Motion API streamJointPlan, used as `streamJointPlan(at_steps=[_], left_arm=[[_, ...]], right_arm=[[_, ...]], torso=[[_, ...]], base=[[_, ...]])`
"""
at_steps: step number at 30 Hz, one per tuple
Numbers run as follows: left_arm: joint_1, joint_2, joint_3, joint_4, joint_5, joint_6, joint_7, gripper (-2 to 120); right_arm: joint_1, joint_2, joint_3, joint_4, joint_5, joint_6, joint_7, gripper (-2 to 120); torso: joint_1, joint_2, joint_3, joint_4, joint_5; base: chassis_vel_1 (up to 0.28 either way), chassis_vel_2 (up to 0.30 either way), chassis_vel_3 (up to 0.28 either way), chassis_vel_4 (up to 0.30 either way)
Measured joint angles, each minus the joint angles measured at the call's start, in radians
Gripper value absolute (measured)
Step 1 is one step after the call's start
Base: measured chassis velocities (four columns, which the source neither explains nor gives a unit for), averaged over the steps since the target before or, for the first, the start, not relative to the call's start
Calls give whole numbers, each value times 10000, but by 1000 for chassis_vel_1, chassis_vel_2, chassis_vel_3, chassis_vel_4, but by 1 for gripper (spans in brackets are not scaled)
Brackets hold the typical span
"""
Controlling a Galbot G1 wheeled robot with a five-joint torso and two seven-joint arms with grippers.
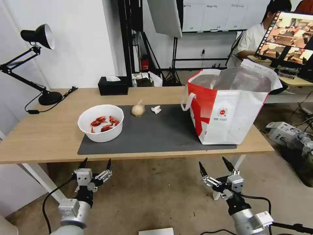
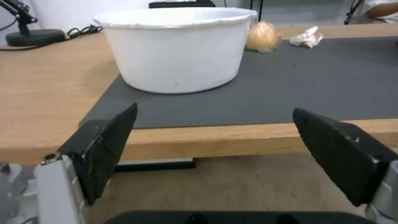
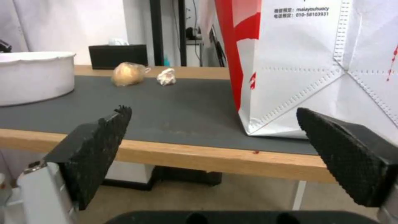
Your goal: Pick up the trash from the table and place it into the takeout bag.
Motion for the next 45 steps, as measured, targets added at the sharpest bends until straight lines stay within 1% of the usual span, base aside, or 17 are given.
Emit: streamJointPlan(at_steps=[8, 10, 13, 15, 16, 19, 20, 22, 23, 27, 31, 32, 35, 40, 41, 43, 45], left_arm=[[28, -23, -71, -37, -6, -73, -1, 100], [-20, 34, -64, -36, -30, -94, -2, 100], [-126, 148, -10, -26, -98, -96, 0, 100], [-67, 192, -61, -45, -125, -138, 28, 100], [-67, 192, -61, -45, -125, -138, 28, 100], [76, 73, -125, -203, -53, -173, 77, 100], [76, 73, -125, -203, -53, -173, 77, 100], [190, -85, -128, -307, 57, -173, 87, 100], [246, -153, -133, -348, 97, -173, 87, 100], [297, -172, -203, -398, 93, -173, 89, 100], [305, -87, -300, -432, -6, -173, 88, 100], [300, -68, -303, -443, -52, -170, 91, 100], [290, -74, -302, -468, -78, -164, 89, 100], [319, -78, -269, -468, -83, -153, 89, 100], [319, -78, -269, -468, -83, -153, 89, 100], [351, -81, -255, -468, -83, -154, 89, 100], [356, -88, -251, -469, -82, -160, 89, 100]], right_arm=[[115, -90, -218, 75, 5, -22, -5, 100], [327, -290, -408, 194, 60, -153, 8, 100], [559, -446, -517, 319, 219, -332, 36, 100], [1352, -888, -1002, 413, 501, -769, 276, 100], [1352, -888, -1002, 413, 501, -769, 276, 100], [2612, -1335, -1773, 449, 783, -1337, 559, 100], [2612, -1335, -1773, 449, 783, -1337, 559, 100], [3407, -1608, -2222, 351, 1011, -1596, 659, 100], [3799, -1737, -2413, 222, 1110, -1679, 679, 100], [4372, -1901, -2746, -93, 1291, -1772, 687, 100], [5178, -2121, -3241, -701, 1736, -1787, 599, 100], [5636, -2200, -3532, -1037, 2015, -1752, 532, 100], [6195, -2254, -3834, -1330, 2291, -1719, 501, 100], [7592, -2221, -4678, -2084, 2795, -1773, 601, 100], [7592, -2221, -4678, -2084, 2795, -1773, 601, 100], [8441, -2040, -5248, -2584, 3284, -1952, 726, 100], [8737, -1952, -5428, -2782, 3427, -1990, 752, 100]], torso=[[0, 0, 0, -1, 0], [0, 0, 0, 6, 0], [0, 0, -1, -5, -1], [0, 0, 0, -1, -1], [0, 0, 0, -1, -1], [0, 0, 1, 5, 1], [0, 0, 1, 5, 1], [1, -1, 1, 3, 0], [1, 0, 1, 3, 0], [1, -1, 1, 0, 2], [1, 0, 1, 1, 0], [1, -1, 1, -1, 2], [1, -1, 1, -2, 0], [1, 0, 1, 2, -3], [1, 0, 1, 2, -3], [1, -1, 1, 0, 1], [0, -1, 1, 0, -2]], base=[[0, 0, 0, 0], [0, 0, 0, 0], [0, 0, 0, 0], [0, 0, 0, 0], [0, 0, 0, 0], [0, 0, 0, 0], [0, 0, 0, 0], [0, 0, 0, 0], [0, 0, 0, 0], [0, 0, 0, 0], [0, 0, 0, 0], [0, 0, 0, 0], [0, 0, 0, 0], [0, 0, 0, 0], [0, 0, 0, 0], [0, 0, 0, 0], [0, 0, 0, 0]])
